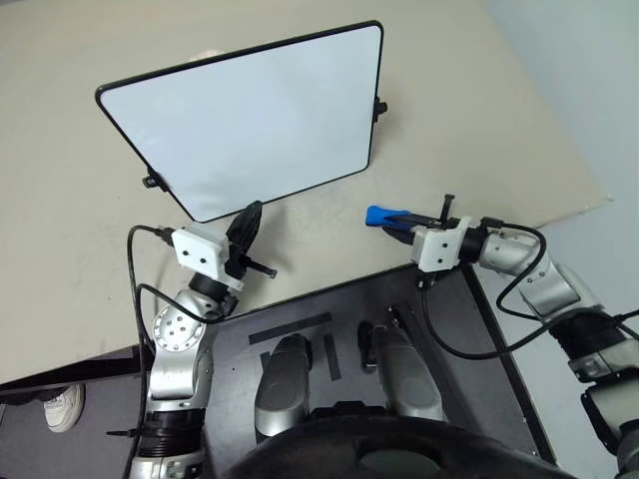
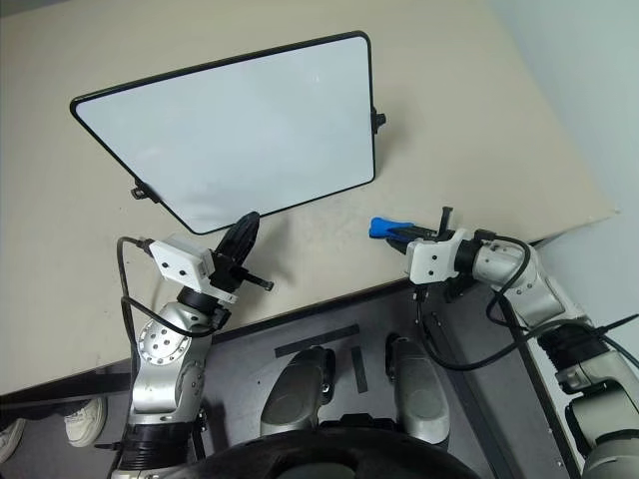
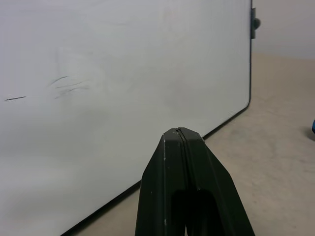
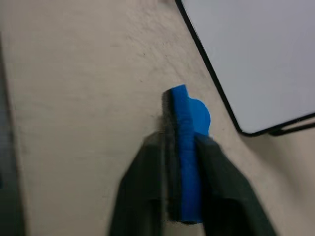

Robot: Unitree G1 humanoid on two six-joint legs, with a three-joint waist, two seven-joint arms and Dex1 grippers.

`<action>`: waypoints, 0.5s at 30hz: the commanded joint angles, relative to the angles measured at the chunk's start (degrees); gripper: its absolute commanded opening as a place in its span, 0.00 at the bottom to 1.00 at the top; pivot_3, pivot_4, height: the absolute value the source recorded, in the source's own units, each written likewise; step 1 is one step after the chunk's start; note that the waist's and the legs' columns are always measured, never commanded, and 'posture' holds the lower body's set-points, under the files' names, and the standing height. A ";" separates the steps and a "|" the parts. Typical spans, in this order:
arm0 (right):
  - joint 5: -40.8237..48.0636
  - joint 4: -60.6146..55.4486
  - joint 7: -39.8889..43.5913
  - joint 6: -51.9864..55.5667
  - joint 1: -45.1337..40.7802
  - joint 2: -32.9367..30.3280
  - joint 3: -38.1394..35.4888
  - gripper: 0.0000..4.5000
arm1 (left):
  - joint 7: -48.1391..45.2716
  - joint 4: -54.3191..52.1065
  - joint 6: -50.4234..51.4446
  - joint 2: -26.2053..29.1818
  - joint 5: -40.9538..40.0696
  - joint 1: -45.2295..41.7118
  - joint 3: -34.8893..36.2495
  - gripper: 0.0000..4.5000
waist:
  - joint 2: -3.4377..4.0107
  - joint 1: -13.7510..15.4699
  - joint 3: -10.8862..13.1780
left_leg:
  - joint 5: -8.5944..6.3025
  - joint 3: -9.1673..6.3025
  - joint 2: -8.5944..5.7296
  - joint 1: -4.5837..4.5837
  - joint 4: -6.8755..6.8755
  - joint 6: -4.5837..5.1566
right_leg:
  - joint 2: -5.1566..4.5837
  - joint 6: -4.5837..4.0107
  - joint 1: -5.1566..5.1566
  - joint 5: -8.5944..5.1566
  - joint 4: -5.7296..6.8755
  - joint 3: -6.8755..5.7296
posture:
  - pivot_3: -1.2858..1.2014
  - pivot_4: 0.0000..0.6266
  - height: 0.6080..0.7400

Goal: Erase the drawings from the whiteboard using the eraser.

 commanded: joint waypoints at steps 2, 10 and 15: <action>-0.68 -4.82 -1.75 2.56 0.24 2.61 -4.02 0.58 | -1.07 -1.51 0.70 1.08 -1.20 -2.17 1.05 0.00 | 0.03 0.03 0.02 | 0.06 -0.01 -0.01 0.23 0.00 0.02 | 0.01 0.46 0.23 -0.26 -0.01 0.00 | 0.52 0.24 1.00; 2.69 -11.19 -3.14 9.55 3.21 7.97 -8.74 0.73 | -3.89 0.20 1.51 3.84 -3.40 -3.86 3.60 0.00 | 0.03 0.10 0.02 | -0.01 -0.04 -0.02 0.37 -0.03 -0.02 | 0.01 0.22 0.37 -0.15 -0.02 0.01 | 0.52 0.24 1.00; 6.78 -16.15 -3.06 15.71 5.33 11.23 -11.73 0.73 | -5.32 1.37 2.43 4.62 -3.91 -5.50 3.39 0.00 | 0.03 0.22 0.02 | -0.22 -0.03 -0.05 0.31 -0.05 0.02 | 0.00 0.14 0.31 -0.32 -0.03 0.01 | 0.52 0.24 1.00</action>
